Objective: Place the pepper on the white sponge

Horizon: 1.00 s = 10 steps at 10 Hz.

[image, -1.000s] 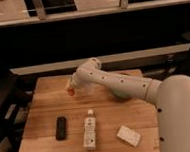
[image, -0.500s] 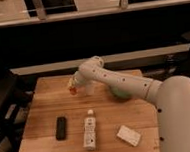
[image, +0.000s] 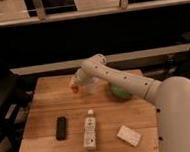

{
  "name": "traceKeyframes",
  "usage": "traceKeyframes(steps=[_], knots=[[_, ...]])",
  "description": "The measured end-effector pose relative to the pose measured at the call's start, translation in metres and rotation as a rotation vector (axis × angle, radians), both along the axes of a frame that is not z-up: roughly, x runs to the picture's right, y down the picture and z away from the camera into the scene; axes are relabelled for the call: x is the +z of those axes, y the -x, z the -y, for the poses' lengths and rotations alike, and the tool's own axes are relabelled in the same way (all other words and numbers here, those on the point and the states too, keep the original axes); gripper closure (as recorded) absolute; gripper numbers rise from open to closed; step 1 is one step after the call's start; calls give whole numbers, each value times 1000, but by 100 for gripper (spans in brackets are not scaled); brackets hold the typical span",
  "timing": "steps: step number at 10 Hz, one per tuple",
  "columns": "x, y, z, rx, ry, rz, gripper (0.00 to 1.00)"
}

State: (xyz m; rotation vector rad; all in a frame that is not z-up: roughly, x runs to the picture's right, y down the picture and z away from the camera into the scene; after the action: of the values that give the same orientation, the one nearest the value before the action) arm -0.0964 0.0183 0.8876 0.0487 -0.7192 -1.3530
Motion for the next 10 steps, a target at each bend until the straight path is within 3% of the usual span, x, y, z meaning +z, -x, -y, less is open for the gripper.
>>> traceKeyframes(steps=[2,4,7,10], knots=[[1,-1,1,-10,-2,0,89],[-15,11,-9,-33,-10,6,100],[-34,18,-27,-60,-14,10,100],[-43,-10,-38,-60,10,13,100]])
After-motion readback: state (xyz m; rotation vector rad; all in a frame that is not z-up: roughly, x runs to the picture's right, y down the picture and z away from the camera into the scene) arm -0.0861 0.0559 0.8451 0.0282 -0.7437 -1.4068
